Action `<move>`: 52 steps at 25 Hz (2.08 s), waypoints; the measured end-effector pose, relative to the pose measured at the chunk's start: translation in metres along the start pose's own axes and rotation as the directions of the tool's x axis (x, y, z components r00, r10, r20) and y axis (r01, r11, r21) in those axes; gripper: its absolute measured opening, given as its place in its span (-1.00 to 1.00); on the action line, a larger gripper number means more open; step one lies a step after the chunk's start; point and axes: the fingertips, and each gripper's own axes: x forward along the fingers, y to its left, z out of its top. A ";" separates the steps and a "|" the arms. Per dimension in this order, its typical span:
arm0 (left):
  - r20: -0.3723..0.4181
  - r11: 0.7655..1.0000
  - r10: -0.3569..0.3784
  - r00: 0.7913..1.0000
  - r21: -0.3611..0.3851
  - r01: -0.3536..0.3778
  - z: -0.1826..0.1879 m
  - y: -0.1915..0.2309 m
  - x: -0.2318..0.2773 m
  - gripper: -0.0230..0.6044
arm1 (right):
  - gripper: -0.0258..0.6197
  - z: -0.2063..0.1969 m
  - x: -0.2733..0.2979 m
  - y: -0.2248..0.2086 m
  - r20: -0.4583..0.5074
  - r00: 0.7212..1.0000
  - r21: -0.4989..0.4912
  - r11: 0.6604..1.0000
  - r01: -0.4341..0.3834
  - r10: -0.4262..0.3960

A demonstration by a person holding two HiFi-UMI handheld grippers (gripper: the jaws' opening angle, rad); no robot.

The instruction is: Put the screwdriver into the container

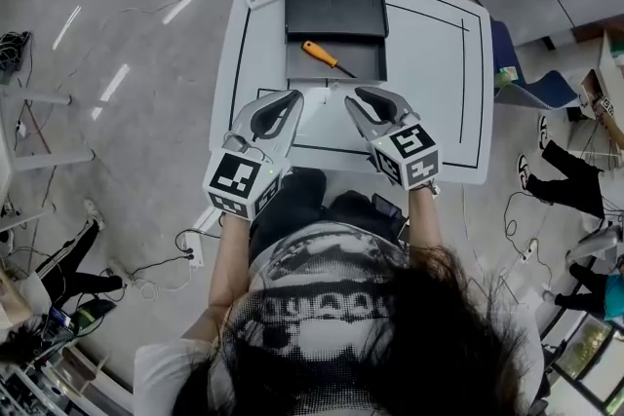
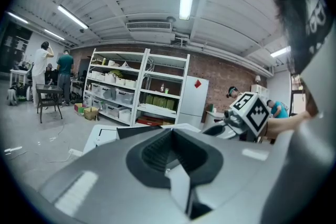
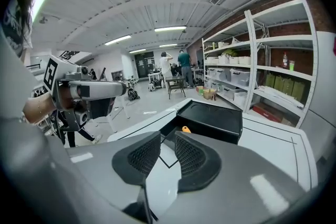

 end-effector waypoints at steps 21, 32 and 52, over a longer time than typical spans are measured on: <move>0.034 0.994 0.107 0.994 0.014 -0.108 -0.015 -0.164 -0.044 -0.93 | -0.82 -0.058 -0.163 0.047 0.138 0.985 -0.085 0.992 -0.092 0.103; 0.017 0.993 0.114 0.993 0.021 -0.114 -0.050 -0.271 -0.086 -0.93 | -0.92 -0.107 -0.251 0.090 0.185 0.973 -0.090 0.988 -0.126 0.141; 0.015 0.993 0.113 0.994 0.034 -0.113 -0.057 -0.329 -0.127 -0.93 | -0.92 -0.130 -0.298 0.136 0.182 0.964 -0.133 0.977 -0.169 0.192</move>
